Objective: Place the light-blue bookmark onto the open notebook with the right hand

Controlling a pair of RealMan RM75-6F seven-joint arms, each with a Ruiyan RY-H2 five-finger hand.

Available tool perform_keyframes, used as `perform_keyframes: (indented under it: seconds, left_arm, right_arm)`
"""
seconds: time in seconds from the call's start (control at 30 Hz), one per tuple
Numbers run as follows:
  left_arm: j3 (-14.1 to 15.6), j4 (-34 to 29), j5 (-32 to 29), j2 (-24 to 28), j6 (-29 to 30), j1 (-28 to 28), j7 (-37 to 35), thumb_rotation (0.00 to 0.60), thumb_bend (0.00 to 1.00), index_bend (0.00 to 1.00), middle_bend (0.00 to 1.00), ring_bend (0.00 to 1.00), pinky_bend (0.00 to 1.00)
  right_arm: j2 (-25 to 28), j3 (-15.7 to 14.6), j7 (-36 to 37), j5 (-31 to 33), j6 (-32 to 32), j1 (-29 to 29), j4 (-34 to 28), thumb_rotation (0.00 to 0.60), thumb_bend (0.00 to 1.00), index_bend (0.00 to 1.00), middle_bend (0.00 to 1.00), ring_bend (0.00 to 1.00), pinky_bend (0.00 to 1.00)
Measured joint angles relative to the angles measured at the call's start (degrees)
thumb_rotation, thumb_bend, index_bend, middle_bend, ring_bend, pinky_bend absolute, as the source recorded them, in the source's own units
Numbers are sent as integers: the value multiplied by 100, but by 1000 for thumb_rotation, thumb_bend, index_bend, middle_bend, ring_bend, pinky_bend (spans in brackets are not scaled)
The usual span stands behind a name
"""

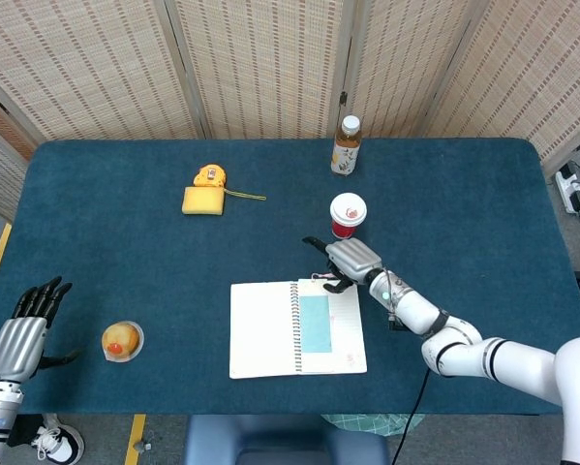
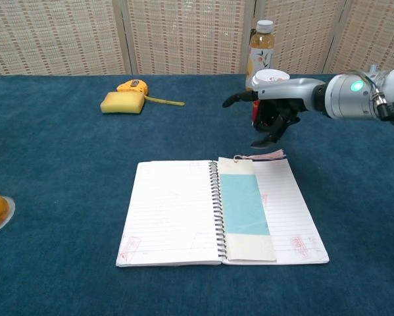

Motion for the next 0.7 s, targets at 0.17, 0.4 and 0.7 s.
perform_keyframes:
  seconds: [0.17, 0.4, 0.7]
  left_arm:
    - [-1, 10, -8, -13, -12, -6, 21, 600, 167, 57, 0, 0, 0]
    - [-9, 26, -16, -23, -6, -7, 16, 600, 166, 56, 0, 0, 0]
    - [-10, 33, -13, -23, -1, -7, 22, 600, 167, 57, 0, 0, 0]
  right_arm:
    - [109, 28, 31, 389, -577, 137, -82, 600, 376, 115, 1000, 1000, 1000]
    - [202, 127, 356, 933, -1418, 359, -155, 591, 374, 115, 1000, 1000, 1000]
    - [281, 231, 725, 1084, -2006, 442, -226, 578, 374, 115, 1000, 1000, 1000]
